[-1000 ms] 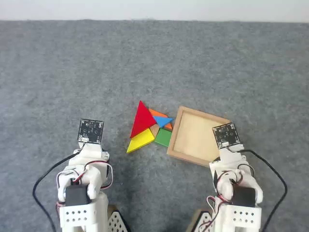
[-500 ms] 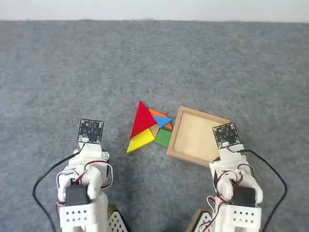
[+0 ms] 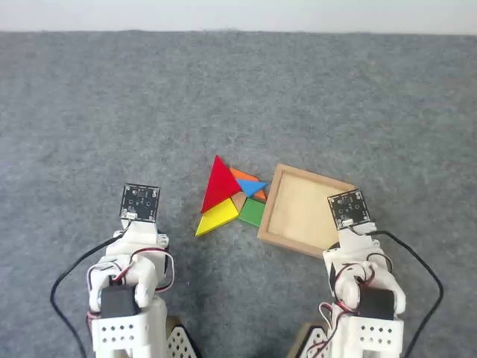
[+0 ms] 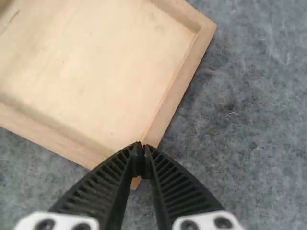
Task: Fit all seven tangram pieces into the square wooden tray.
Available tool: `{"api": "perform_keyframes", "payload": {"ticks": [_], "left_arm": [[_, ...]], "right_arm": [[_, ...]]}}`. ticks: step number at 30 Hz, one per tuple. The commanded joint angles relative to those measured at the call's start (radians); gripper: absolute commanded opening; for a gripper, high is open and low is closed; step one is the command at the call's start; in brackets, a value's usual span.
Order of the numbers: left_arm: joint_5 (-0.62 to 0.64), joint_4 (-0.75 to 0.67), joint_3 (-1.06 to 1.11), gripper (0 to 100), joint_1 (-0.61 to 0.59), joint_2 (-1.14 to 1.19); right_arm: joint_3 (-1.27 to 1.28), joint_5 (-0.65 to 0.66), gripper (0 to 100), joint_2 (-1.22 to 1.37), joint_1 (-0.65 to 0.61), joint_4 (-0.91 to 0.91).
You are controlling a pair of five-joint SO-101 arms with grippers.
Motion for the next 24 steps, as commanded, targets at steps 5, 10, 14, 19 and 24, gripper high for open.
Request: {"api": "perform_keyframes", "payload": {"ticks": [5,10,14,19,24], "left_arm": [[-0.011,0.003,-0.01,2,0.009,-0.017],[-0.009,-0.003,-0.01,2,0.009,-0.018],[-0.014,-0.133,-0.012,2,0.029,-0.018],[-0.152,-0.253,-0.03,2,-0.023,-0.018],[-0.157,-0.152,-0.213,2,-0.008,-0.011]], "right_arm": [[0.018,-0.002,0.8,-0.022,-0.01,0.013],[0.018,-0.002,0.8,-0.022,-0.01,0.013],[0.018,-0.002,0.8,-0.022,-0.01,0.013],[0.018,-0.002,0.8,-0.022,-0.01,0.013],[0.018,-0.002,0.8,-0.022,-0.01,0.013]]}}
